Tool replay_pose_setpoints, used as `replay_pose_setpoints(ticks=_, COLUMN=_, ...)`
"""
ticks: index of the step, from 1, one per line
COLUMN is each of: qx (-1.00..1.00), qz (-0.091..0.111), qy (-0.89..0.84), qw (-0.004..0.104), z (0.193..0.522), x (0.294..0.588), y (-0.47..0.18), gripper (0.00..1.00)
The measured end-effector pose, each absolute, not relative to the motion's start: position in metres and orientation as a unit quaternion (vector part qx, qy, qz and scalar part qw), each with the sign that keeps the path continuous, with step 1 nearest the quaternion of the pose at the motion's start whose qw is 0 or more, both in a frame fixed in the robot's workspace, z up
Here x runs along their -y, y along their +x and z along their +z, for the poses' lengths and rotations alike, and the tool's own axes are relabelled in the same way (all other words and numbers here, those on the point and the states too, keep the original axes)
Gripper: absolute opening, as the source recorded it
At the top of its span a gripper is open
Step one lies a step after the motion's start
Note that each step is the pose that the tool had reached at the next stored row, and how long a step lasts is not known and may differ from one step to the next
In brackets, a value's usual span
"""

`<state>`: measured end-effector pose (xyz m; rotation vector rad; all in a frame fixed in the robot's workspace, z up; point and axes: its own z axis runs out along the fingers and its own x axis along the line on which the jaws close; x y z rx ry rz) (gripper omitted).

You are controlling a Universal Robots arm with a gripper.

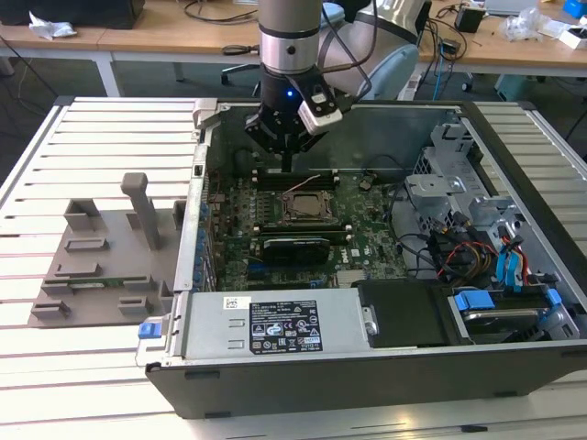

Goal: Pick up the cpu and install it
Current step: 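Install the first cpu locking lever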

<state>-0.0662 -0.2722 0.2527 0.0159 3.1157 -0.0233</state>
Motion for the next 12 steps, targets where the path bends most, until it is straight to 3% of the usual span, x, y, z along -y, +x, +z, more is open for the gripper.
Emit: replay_pose_setpoints(ticks=12, qx=-1.0, qz=0.006, qy=-0.021, qw=0.012, z=0.229, x=0.275, y=-0.062, gripper=0.11)
